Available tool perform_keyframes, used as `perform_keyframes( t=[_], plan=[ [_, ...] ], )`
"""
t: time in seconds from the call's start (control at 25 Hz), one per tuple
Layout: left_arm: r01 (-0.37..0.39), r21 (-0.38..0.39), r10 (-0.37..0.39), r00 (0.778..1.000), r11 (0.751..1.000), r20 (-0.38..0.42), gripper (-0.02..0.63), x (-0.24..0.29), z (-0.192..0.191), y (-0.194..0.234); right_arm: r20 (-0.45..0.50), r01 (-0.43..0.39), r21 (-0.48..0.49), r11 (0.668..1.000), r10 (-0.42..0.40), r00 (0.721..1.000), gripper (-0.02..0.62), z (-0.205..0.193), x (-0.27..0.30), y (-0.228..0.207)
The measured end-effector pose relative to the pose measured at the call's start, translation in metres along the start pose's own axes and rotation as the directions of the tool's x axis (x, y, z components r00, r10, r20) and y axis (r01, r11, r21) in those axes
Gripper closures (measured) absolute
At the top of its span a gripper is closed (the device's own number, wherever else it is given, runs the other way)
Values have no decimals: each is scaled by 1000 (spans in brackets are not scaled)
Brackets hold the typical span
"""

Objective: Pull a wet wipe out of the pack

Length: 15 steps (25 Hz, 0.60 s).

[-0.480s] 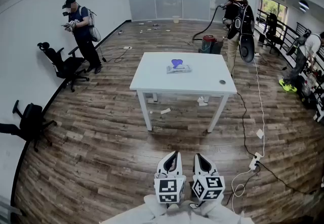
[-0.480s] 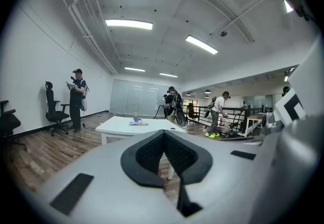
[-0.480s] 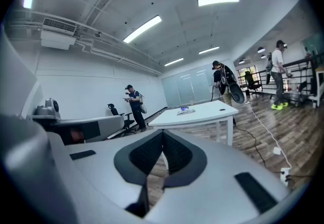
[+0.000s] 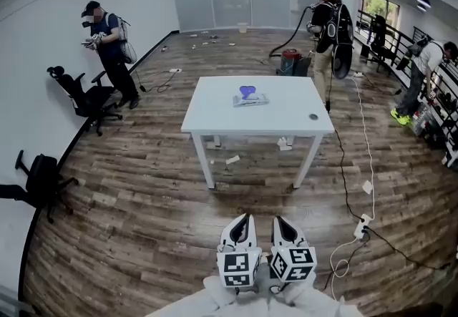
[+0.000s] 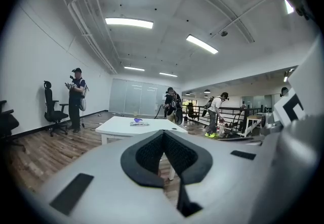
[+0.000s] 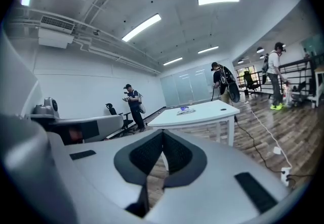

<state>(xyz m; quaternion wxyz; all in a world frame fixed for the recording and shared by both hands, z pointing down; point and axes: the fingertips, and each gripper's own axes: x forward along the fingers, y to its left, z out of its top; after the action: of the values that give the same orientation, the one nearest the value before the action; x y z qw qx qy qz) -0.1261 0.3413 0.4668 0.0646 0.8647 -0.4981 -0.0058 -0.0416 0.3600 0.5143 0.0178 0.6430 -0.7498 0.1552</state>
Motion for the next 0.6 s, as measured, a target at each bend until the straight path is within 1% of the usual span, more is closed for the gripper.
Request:
perform_keyframes(
  t=[0.44,0.6],
  plan=[
    [-2,-22,2,1000,1000,-7,606,17,-6,9,-13,24,4,1000,-24,1000,586,0,18,-14],
    [-7,-4,7,1000,1000,-17,606,27,-10,9,-18,21,3,1000,-21,1000,586,3,27,-21]
  ],
)
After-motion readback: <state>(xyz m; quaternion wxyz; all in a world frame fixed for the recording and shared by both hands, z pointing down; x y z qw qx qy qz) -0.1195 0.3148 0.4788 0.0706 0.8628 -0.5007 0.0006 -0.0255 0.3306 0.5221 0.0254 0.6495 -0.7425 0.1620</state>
